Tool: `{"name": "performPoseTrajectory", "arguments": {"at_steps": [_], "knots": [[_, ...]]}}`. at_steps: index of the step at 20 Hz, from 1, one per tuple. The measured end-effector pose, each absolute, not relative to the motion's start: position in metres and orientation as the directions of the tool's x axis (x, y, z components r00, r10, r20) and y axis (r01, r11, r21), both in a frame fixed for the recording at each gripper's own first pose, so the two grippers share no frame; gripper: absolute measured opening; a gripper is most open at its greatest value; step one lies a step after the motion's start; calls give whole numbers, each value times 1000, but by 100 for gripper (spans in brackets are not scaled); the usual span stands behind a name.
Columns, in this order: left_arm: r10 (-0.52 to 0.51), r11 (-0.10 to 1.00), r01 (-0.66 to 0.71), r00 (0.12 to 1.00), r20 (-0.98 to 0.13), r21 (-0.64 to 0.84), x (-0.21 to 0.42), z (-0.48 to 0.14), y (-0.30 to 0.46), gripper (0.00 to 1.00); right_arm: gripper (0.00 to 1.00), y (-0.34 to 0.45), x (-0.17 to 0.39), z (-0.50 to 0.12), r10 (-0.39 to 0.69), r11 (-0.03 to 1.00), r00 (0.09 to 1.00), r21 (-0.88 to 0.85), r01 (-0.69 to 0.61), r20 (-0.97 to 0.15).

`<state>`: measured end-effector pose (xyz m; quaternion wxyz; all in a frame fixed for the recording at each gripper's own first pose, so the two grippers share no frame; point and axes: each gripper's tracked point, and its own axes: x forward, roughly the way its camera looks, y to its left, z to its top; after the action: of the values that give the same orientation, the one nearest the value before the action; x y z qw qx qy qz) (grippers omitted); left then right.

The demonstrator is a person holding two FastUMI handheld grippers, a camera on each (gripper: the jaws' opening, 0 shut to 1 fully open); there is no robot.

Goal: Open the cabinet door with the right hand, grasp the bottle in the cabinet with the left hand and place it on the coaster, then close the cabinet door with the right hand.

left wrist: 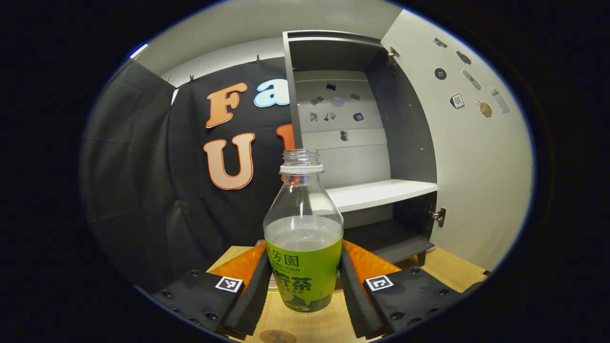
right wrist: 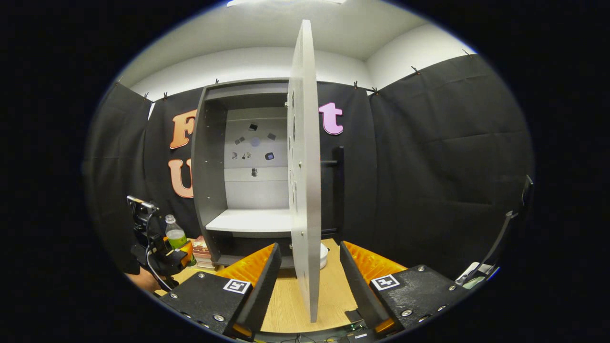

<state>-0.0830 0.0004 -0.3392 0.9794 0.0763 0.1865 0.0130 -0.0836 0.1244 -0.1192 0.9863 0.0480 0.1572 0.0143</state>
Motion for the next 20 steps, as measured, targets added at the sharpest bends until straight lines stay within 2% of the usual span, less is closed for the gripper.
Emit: {"name": "performPoseTrajectory", "arguments": {"at_steps": [8, 15, 20], "knots": [[88, 972, -6, 935, -342, 234, -125, -375, 9, 77, 77, 135, -82, -130, 30, 993, 937, 115, 11, -349], [170, 957, -64, 914, -368, 284, -164, -425, 32, 78, 77, 146, -80, -128, 77, 989, 928, 148, -23, -365], [249, 951, -143, 880, -404, 273, -188, -456, 67, 78, 79, 136, -69, -122, 64, 986, 931, 166, -3, -359]]}}
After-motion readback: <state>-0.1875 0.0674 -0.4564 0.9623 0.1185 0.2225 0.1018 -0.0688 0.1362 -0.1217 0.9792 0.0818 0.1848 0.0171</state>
